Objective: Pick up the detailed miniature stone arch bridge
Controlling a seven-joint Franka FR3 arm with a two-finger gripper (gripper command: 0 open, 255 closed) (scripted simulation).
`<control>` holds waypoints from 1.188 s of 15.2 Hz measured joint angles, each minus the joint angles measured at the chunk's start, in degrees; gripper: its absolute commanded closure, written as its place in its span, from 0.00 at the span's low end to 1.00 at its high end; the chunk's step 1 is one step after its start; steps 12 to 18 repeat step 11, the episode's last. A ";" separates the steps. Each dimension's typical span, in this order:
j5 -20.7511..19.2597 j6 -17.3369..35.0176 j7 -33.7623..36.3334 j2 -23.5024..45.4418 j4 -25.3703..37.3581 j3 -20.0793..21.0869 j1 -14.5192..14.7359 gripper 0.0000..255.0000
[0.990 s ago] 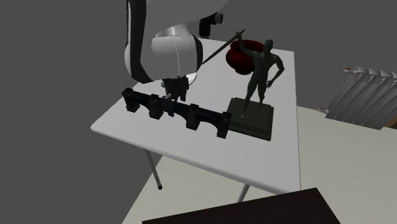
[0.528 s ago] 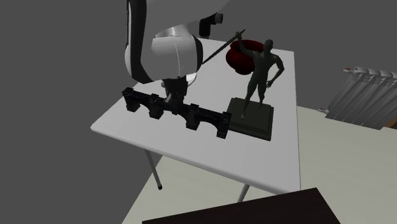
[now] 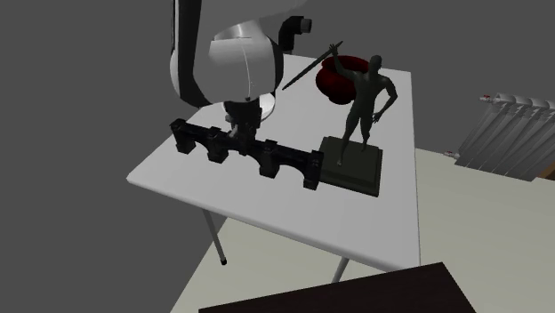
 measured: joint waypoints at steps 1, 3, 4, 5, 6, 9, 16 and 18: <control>-0.02 -0.52 -0.02 -0.43 0.10 -0.03 -0.02 1.00; -0.09 -1.82 -0.01 -1.46 0.35 -0.08 -0.03 1.00; -0.12 -2.26 0.00 -2.19 0.06 -0.11 -0.02 1.00; -0.18 -2.97 0.07 -2.81 0.16 -0.13 0.02 1.00; -0.23 -3.63 0.20 -3.18 0.45 -0.13 0.10 1.00; -0.31 -5.37 0.15 -4.59 0.77 -0.21 0.05 1.00; -0.38 -6.43 0.29 -5.60 0.84 -0.22 0.13 1.00; -0.38 -6.43 0.29 -5.60 0.84 -0.22 0.13 1.00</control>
